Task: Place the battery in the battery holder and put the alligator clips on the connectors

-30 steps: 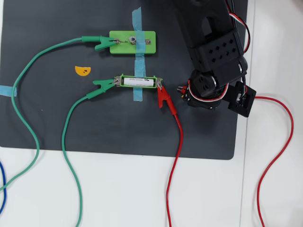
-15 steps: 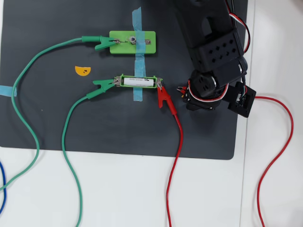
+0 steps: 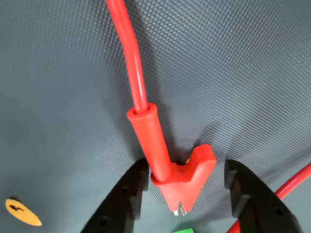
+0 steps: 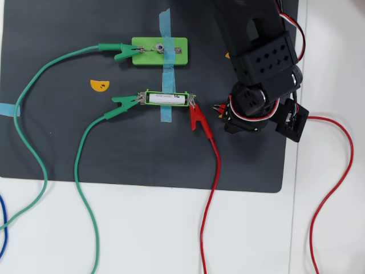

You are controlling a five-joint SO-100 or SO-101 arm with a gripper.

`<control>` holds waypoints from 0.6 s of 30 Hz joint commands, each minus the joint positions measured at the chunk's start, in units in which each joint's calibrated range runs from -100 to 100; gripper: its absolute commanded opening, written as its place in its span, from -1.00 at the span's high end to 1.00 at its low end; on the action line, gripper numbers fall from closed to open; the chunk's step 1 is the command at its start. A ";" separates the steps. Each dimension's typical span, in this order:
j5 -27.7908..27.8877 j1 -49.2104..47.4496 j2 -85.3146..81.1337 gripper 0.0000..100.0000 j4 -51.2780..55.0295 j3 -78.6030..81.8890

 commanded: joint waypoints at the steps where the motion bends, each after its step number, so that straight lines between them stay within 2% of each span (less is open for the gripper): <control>1: -0.44 -1.12 -0.12 0.70 0.02 -0.68; 12: -0.34 -0.62 0.73 0.71 0.02 -0.59; 14: -0.39 -0.62 0.64 0.78 0.02 -0.33; 15: -0.39 -0.52 0.30 0.97 0.02 -0.06; 18: -0.08 -0.42 0.13 0.98 0.02 0.02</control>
